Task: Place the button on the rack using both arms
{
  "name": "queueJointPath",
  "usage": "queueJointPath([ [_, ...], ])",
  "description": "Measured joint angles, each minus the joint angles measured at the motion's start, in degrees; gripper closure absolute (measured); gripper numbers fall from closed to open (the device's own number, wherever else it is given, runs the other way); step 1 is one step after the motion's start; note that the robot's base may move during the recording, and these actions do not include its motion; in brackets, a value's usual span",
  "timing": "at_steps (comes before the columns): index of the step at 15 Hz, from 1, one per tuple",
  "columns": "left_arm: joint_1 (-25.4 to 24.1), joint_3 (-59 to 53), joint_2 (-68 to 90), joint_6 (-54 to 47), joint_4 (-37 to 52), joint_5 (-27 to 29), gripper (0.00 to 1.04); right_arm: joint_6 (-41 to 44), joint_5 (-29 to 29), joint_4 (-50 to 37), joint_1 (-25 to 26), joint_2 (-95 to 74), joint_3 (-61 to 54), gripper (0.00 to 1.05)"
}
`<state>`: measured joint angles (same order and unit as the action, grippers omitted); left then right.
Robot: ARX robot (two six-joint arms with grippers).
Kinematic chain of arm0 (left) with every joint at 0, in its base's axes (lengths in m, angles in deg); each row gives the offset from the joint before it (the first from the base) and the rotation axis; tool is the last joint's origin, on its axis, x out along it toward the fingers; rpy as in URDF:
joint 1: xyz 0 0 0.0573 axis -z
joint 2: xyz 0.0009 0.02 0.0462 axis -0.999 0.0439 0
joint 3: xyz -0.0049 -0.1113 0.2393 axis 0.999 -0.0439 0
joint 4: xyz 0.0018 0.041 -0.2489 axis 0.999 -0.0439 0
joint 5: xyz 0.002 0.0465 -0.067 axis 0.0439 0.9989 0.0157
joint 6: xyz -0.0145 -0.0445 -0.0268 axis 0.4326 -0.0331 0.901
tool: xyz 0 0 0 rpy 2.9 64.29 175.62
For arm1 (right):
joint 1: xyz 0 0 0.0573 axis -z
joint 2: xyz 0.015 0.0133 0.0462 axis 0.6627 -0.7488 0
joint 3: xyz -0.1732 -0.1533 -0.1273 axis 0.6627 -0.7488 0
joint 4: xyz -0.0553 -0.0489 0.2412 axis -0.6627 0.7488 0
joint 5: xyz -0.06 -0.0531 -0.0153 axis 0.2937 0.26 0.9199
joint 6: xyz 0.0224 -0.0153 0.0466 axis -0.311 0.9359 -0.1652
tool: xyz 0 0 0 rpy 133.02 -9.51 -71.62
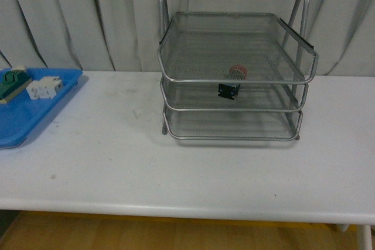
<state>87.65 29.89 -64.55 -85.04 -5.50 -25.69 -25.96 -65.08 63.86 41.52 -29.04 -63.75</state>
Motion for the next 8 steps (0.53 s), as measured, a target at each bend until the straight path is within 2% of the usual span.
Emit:
queueJointPath([
  [2, 0.0, 0.0, 0.0, 0.0, 0.0, 0.0, 0.07, 0.0, 0.0, 0.0, 0.0, 0.0, 0.0, 0.09],
  [3, 0.0, 0.0, 0.0, 0.0, 0.0, 0.0, 0.07, 0.0, 0.0, 0.0, 0.0, 0.0, 0.0, 0.05],
  [4, 0.0, 0.0, 0.0, 0.0, 0.0, 0.0, 0.07, 0.0, 0.0, 0.0, 0.0, 0.0, 0.0, 0.07],
  [8, 0.0, 0.0, 0.0, 0.0, 0.0, 0.0, 0.07, 0.0, 0.0, 0.0, 0.0, 0.0, 0.0, 0.06],
])
